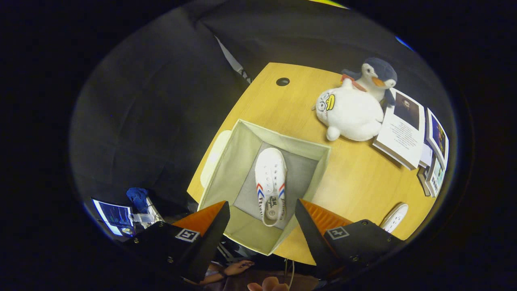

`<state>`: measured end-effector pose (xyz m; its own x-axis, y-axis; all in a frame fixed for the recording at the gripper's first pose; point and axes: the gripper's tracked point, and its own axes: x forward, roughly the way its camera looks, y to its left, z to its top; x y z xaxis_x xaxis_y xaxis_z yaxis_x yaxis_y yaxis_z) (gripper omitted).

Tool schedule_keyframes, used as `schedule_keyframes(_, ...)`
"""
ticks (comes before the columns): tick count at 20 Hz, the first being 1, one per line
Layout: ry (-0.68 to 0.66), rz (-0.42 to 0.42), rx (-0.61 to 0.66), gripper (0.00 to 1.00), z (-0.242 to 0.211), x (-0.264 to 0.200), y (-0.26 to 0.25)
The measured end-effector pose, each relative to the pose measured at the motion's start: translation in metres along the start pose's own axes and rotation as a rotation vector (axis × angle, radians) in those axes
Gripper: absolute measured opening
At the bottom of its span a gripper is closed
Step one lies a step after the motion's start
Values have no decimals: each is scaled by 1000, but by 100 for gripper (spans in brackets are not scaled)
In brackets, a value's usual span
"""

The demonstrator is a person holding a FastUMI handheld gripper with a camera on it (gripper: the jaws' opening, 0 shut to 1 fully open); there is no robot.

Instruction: Open the storage box then place both shoes into the box .Put the left shoe in first, then the right shoe, with the right side of both shoes facing outward in a uniform manner.

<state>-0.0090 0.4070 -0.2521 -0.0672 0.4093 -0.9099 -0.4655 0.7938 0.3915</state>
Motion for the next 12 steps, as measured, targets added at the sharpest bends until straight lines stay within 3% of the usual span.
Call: schedule_keyframes(12,-101,-18,160,98,-38,-79,-106)
